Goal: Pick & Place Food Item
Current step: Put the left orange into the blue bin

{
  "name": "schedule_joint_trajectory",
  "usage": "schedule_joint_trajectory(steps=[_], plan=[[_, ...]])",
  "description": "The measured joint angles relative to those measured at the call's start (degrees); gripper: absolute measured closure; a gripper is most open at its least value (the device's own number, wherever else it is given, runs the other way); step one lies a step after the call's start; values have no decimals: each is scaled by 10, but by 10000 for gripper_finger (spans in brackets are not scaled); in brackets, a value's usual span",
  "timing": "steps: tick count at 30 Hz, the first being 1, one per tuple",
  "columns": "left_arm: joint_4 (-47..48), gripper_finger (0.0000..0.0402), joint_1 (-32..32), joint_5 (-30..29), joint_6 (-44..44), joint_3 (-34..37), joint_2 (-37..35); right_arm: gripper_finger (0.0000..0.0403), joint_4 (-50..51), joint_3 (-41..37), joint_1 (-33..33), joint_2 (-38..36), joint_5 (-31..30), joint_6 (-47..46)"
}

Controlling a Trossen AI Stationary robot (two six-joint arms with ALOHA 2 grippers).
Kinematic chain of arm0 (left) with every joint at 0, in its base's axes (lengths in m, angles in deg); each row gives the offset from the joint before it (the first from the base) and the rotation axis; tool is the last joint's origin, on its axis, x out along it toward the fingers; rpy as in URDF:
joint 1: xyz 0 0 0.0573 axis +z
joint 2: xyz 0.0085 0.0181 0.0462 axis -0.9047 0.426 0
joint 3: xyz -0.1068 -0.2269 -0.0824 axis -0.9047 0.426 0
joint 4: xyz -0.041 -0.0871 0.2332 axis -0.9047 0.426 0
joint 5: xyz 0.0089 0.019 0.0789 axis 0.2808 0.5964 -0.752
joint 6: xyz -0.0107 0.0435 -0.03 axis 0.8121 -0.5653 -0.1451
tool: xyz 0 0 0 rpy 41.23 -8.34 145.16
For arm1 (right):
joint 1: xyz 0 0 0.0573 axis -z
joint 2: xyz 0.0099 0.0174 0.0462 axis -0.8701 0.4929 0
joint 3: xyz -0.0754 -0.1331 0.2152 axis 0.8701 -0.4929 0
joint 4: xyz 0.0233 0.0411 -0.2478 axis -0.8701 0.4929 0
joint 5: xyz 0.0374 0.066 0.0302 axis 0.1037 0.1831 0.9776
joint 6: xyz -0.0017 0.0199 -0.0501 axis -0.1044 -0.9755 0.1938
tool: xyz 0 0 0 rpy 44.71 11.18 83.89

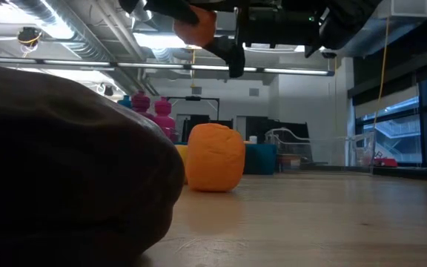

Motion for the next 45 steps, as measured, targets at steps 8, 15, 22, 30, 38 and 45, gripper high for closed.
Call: schedule_joint_trajectory(steps=[8,15,22,30,38,45], plan=[[-2,169,-24,-26,11,-10,2,119,12,2,-1,-4,13,17],[-7,148,-55,-47,46,-32,-2,119,42,0,-2,-30,12,43],[0,147,-100,-75,90,-32,-26,120,137,-1,-2,-76,-50,88],[118,151,-123,-22,280,-16,-103,121,174,-1,-2,-82,-78,122],[79,153,-123,1,384,102,-213,121,196,-1,13,-82,-122,178],[-73,153,-120,3,401,255,-305,121,212,-1,51,-82,-97,188]])
